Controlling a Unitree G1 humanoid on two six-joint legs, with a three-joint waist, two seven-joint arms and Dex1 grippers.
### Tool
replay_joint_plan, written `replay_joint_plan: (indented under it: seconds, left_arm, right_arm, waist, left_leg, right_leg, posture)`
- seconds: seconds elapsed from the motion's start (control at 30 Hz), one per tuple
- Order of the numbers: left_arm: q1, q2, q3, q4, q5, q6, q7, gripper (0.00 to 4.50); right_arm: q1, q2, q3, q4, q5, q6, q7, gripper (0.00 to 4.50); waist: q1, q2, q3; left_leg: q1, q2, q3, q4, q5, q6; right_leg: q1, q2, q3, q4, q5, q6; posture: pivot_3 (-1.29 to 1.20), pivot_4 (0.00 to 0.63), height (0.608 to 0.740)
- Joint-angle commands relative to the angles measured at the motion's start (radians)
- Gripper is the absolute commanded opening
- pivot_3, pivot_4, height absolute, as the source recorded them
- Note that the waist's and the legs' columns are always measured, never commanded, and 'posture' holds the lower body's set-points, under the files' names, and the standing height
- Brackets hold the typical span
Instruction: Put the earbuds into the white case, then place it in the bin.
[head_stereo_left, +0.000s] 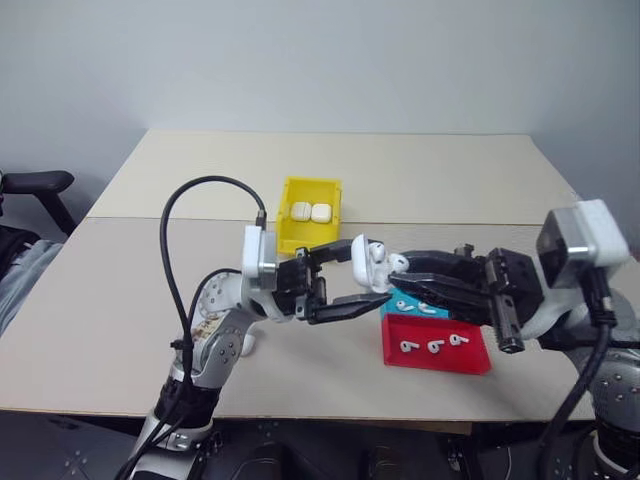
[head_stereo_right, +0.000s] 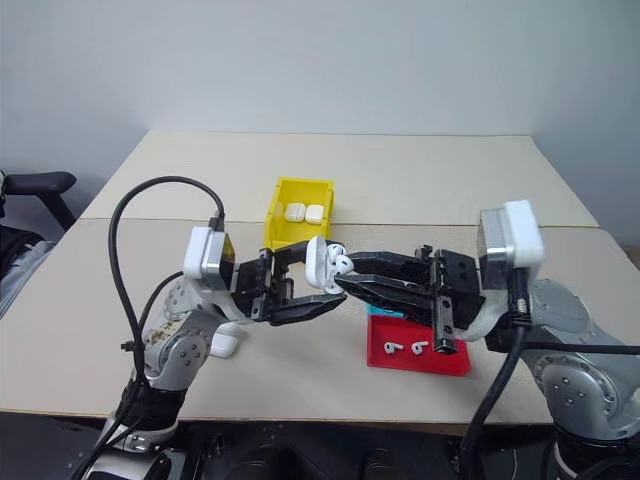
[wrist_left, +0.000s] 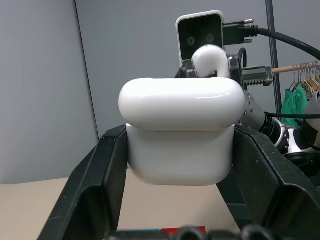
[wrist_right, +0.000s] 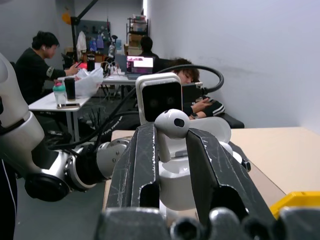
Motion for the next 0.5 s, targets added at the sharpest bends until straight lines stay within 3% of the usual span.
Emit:
replay_joint_plan:
  seconds: [0.03,0.5]
  left_arm:
    - [0.002,-0.001,0.001,-0.045,0.007,-0.016,0.007,2.82]
    - [0.013,-0.009,0.003,-0.046,0.025,-0.028,0.006,2.82]
  right_arm:
    - [-0.001,0.016,0.007,-0.027,-0.041,-0.056,0.023,0.67]
    - [-0.004,0.037,0.049,0.008,-0.129,-0.095,0.052,0.67]
  waist:
    - [0.0,0.0,0.0]
    - [0.0,0.0,0.0]
  left_leg:
    - [0.0,0.0,0.0,0.0,0.0,0.0]
    - [0.0,0.0,0.0,0.0,0.0,0.0]
  right_leg:
    - [0.0,0.0,0.0,0.0,0.0,0.0]
    - [0.0,0.0,0.0,0.0,0.0,0.0]
  posture:
    - [0.0,0.15,0.74]
    - [0.0,0.15,0.74]
